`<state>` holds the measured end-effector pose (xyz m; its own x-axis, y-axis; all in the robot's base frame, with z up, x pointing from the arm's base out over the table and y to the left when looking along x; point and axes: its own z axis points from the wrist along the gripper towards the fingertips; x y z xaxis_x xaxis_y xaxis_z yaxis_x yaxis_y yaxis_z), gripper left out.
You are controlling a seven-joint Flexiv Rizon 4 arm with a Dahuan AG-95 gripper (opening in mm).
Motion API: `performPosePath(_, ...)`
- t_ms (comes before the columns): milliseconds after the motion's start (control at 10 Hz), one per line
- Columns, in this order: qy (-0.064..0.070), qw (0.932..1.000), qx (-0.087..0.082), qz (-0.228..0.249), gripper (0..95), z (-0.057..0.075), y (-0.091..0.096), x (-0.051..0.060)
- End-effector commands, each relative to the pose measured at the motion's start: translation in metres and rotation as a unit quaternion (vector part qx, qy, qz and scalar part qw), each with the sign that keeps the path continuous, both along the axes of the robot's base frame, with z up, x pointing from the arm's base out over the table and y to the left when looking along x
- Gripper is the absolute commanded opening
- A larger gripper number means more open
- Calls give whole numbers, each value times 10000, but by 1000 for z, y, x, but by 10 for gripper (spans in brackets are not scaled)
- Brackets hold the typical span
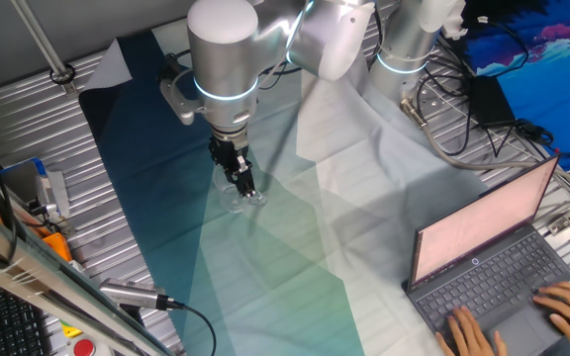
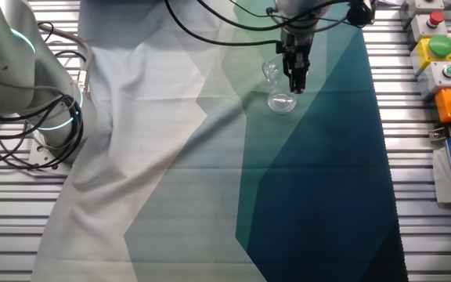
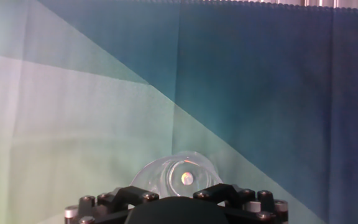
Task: Pick up the cup
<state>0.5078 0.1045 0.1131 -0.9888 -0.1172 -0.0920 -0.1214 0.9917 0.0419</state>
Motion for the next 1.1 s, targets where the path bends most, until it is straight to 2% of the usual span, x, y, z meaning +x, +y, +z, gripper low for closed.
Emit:
performPosePath(100,-28,10000,-58,22,950,1,0,0)
performPosePath(1100,-127,9994,-224,222,950,3,-4,0)
